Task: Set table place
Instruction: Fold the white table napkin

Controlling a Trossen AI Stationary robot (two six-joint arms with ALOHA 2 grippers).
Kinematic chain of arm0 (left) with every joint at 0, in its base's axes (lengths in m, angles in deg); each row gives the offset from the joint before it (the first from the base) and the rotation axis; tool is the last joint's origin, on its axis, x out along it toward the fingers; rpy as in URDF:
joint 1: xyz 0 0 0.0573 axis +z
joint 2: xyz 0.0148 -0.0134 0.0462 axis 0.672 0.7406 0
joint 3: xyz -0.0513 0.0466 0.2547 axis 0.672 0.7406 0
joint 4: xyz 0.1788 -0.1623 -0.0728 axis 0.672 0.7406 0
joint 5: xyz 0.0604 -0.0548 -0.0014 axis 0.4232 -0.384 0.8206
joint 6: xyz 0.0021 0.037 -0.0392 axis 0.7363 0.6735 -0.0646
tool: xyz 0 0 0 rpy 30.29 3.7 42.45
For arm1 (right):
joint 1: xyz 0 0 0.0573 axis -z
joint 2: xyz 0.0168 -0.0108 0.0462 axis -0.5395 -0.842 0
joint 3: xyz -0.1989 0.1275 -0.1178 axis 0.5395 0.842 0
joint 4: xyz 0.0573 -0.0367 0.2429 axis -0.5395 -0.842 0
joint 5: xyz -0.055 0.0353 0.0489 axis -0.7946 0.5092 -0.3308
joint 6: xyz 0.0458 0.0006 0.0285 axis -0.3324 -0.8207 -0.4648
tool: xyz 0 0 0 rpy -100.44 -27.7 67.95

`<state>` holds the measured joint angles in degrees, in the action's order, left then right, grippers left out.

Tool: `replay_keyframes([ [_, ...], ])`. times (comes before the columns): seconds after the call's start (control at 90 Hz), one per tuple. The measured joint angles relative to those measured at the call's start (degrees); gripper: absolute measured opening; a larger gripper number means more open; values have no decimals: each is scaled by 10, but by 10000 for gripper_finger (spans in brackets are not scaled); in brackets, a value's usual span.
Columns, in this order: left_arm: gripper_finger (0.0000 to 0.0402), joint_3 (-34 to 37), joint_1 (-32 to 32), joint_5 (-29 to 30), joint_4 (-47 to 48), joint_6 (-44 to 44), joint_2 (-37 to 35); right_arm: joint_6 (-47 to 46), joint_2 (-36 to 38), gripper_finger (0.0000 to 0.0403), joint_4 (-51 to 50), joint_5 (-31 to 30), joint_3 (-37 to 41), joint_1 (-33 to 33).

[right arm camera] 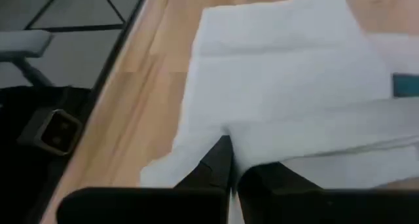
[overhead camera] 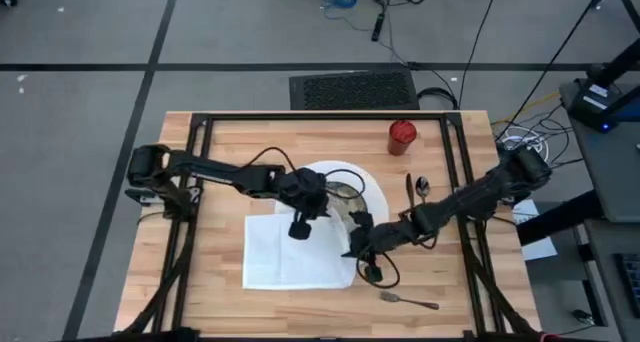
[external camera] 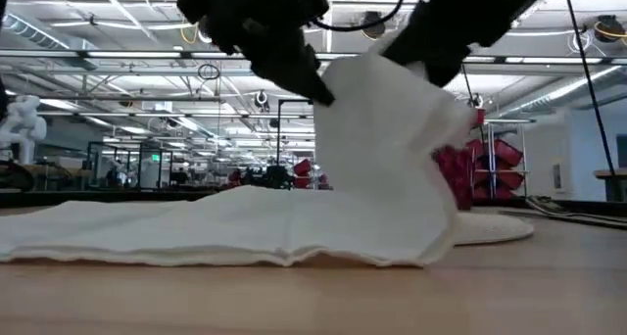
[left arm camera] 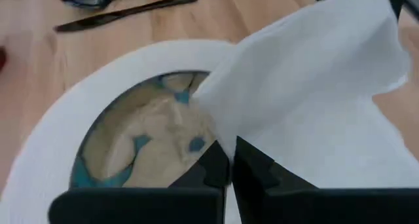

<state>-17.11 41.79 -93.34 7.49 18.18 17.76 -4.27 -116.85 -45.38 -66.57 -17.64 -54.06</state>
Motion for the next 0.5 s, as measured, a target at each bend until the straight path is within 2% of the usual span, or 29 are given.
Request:
replay_keyframes([
  [0.211, 0, 38, 1, 17, 18, -8, -48, 60, -81, 0, -1, 3, -83, 25],
  [0.5, 0, 39, 0, 30, 101, 12, -94, 101, -159, 0, -1, -4, -184, 37],
])
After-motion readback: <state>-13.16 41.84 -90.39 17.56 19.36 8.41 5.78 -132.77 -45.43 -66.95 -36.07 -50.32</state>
